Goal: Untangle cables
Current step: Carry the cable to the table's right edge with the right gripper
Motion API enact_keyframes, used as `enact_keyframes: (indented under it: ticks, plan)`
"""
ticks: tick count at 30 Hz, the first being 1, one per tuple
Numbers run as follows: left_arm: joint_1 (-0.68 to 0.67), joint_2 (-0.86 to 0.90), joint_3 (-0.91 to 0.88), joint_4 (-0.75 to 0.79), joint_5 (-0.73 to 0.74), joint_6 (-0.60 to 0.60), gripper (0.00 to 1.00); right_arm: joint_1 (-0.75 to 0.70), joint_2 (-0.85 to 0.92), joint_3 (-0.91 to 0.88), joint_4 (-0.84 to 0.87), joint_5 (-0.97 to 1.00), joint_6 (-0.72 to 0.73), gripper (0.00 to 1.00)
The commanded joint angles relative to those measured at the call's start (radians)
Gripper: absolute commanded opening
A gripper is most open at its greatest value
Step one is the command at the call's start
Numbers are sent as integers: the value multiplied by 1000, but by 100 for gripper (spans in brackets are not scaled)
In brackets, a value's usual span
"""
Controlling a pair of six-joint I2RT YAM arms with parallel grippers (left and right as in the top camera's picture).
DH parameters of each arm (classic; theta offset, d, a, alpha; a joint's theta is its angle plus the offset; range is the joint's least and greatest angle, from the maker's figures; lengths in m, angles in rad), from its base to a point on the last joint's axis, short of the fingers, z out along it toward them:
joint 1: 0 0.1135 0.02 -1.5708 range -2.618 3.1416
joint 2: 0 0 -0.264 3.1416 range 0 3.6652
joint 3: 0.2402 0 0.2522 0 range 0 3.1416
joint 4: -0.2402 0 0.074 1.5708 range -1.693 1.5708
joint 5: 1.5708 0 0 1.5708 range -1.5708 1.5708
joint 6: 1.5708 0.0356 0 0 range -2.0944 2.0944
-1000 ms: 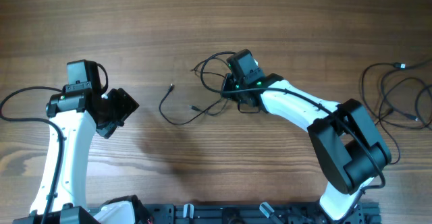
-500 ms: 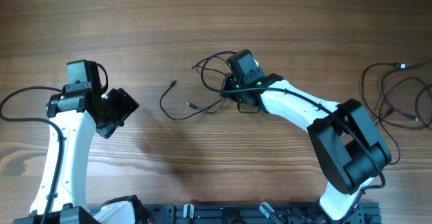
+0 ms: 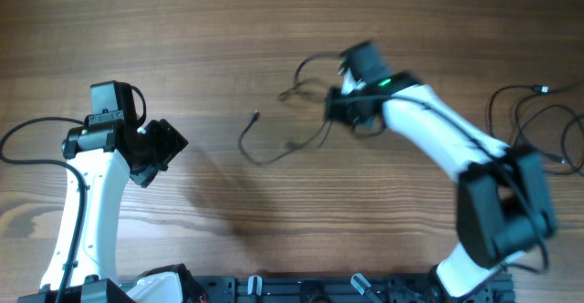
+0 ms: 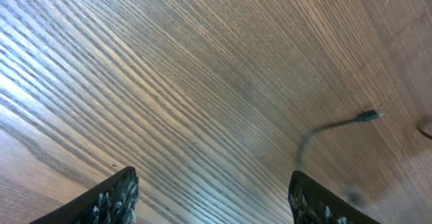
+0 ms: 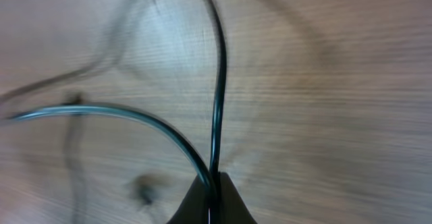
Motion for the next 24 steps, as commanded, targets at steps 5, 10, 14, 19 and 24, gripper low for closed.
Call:
enact_keyframes:
  ticks: [5, 10, 14, 19, 24]
  plan:
    - [5, 2, 0, 0, -13, -10, 73, -332, -209, 235, -277, -70, -234, 4]
    - [4, 2, 0, 11, -13, -10, 73, -550, -211, 293, -420, -61, -351, 5]
    - [4, 2, 0, 15, -13, -10, 73, -732, -211, 298, -453, -59, -415, 4]
    - [4, 2, 0, 15, -13, -10, 73, -915, -211, 303, -460, 84, -328, 4]
    - [4, 2, 0, 14, 10, -10, 73, -1054, -211, 303, -429, 84, -229, 4]
